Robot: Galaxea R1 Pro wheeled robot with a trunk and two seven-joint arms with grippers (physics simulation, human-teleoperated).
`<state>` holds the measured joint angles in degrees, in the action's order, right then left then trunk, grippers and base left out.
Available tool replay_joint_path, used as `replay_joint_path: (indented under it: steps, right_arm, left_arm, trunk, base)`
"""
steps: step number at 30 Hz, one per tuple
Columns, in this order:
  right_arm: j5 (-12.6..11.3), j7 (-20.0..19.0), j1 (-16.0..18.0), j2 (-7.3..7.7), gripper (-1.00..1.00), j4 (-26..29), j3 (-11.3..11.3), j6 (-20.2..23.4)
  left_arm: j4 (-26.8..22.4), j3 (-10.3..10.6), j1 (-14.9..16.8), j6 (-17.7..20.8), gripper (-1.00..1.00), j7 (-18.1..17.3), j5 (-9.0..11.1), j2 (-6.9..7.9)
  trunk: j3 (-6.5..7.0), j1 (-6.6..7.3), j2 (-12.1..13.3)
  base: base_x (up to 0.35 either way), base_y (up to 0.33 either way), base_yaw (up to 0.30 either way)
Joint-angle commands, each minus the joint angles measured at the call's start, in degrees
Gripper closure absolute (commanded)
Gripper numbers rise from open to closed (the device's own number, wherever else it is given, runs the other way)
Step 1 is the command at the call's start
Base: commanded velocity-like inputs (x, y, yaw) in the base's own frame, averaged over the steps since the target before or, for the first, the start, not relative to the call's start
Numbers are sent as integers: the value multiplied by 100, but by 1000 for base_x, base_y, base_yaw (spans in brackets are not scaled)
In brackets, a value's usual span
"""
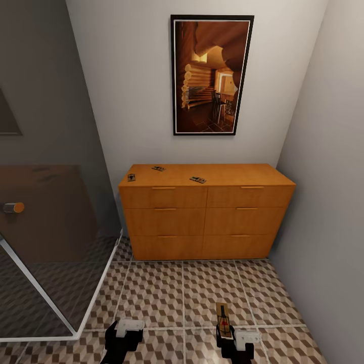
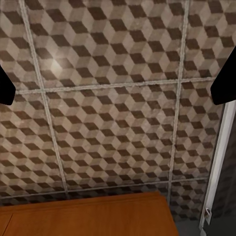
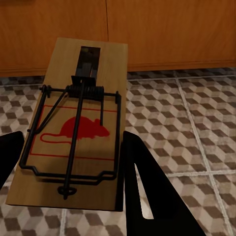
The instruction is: Take the four mousetraps from the cabinet in the bathroom and place them on the bathroom floor. Make sure all four end up on the same floor surface, and ensure that at least two of them are either under or directly next to the same bathroom sink.
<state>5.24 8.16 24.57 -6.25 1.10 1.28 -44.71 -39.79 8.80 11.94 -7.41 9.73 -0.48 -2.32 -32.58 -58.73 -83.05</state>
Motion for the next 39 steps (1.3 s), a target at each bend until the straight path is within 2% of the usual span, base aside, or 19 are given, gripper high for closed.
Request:
replay_joint_path:
  steps: [1, 39]
  right_arm:
    - [45, 28, 4, -1, 100, -4, 13, -12]
    - [44, 28, 4, 0, 100, -4, 13, -12]
  left_arm:
    - [4, 25, 3, -15, -100, 47, -5, 3]
    - [15, 22, 2, -6, -100, 52, 3, 3]
  trunk:
    - [-5, 0, -3]
    - [-5, 0, -3]
  base:
    - [0, 0, 0]
    - [0, 0, 0]
